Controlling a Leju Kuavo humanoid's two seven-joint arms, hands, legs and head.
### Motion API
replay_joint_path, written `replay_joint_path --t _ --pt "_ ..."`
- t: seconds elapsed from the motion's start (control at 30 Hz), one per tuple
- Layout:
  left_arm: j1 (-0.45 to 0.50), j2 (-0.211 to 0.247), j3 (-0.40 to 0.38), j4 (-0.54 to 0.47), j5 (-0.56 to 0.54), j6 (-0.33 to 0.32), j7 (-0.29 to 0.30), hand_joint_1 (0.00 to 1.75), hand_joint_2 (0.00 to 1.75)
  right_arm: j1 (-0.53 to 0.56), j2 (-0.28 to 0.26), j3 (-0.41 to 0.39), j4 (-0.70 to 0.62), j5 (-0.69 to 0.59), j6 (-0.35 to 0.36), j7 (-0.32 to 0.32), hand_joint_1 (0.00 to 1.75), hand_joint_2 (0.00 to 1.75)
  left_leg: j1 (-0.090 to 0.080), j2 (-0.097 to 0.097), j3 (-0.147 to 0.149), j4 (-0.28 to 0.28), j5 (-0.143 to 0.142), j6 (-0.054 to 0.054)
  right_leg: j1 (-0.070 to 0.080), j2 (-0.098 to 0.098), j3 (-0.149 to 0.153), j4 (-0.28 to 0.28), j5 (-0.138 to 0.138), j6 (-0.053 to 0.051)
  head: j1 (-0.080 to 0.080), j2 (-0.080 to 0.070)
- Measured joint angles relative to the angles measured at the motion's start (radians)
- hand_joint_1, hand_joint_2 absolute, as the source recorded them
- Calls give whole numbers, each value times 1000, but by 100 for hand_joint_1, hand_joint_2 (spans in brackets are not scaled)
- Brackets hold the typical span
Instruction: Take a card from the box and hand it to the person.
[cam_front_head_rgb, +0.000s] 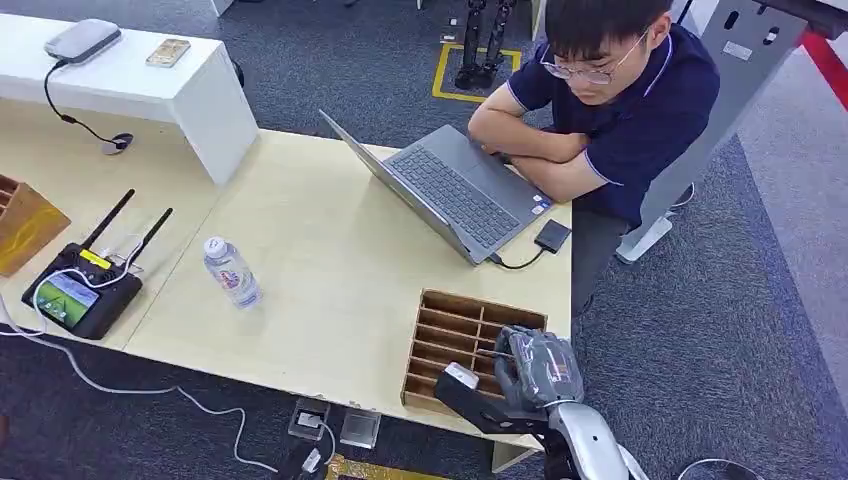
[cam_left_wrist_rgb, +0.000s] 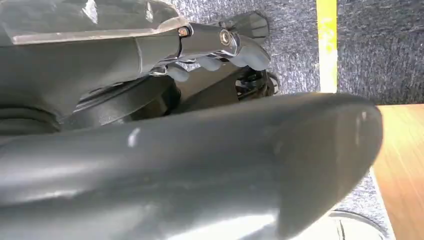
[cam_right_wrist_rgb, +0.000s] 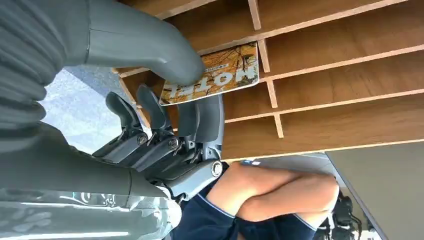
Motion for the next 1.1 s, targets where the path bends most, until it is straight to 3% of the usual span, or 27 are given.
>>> replay_joint_path --t 0.43,0.7,1.1 --pt "0 0 0 0 -21 19 8 0 0 -5 -2 -5 -8 -36 -34 -11 152 175 0 0 0 0 0 0 0 0 0 0 0 0 0 0" --pt "1 0 0 0 -12 8 1 0 0 -55 -27 -55 -130 -103 -102 -32 152 175 0 0 0 0 0 0 0 0 0 0 0 0 0 0" --pt "1 0 0 0 -11 -2 -5 0 0 -127 -65 -75 -273 -177 -138 -80 152 175 0 0 0 0 0 0 0 0 0 0 0 0 0 0"
